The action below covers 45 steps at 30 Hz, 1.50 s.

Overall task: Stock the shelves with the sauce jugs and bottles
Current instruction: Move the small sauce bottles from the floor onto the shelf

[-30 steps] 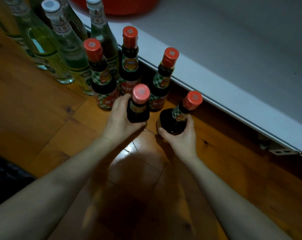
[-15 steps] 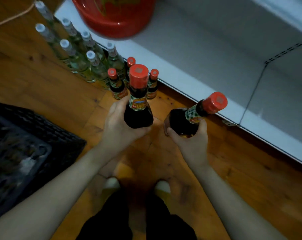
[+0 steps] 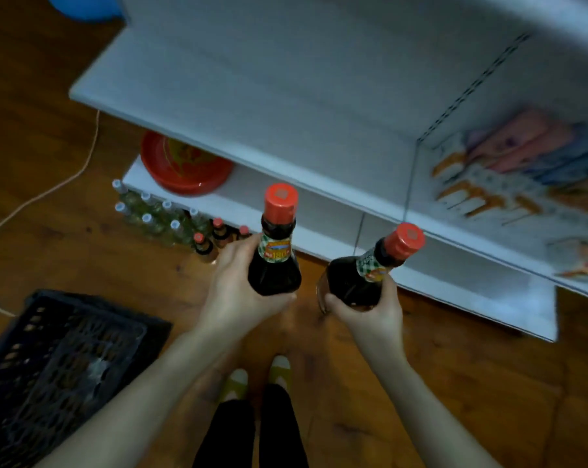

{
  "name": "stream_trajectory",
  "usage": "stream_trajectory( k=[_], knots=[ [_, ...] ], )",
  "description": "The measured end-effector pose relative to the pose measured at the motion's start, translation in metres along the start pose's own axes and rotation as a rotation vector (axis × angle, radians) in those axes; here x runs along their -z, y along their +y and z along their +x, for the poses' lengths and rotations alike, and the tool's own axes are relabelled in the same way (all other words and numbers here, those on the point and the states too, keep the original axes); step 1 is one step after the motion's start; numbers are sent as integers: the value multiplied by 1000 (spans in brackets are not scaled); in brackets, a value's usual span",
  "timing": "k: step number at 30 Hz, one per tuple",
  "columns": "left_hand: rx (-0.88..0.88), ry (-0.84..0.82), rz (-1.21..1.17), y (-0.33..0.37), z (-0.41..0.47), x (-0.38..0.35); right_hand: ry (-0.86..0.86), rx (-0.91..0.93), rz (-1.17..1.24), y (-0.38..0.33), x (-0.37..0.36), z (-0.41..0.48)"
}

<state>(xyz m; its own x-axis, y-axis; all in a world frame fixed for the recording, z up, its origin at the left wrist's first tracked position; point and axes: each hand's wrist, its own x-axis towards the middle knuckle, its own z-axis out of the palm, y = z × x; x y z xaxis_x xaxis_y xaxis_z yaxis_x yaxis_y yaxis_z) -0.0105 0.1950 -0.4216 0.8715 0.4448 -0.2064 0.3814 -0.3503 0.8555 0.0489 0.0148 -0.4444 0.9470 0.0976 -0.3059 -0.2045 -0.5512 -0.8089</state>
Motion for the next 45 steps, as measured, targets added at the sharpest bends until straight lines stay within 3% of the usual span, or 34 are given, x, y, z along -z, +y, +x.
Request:
stream_trajectory(
  k=[7,14,25,35,45],
  knots=[
    [-275,-119,8,116,-17,31,214,51,83,-82,99,-57],
    [-531,-287,0,233,-42,2,439,73,158,-103,214,-105],
    [-834,-461,-34,393,-82,-166,703,107,159,-49,427,-129],
    [-886,-523,-48,487,-98,-311,806,73,127,23,576,-109],
    [-926,-627,-67,571,-39,-453,848,46,141,72,679,-15]
  ],
)
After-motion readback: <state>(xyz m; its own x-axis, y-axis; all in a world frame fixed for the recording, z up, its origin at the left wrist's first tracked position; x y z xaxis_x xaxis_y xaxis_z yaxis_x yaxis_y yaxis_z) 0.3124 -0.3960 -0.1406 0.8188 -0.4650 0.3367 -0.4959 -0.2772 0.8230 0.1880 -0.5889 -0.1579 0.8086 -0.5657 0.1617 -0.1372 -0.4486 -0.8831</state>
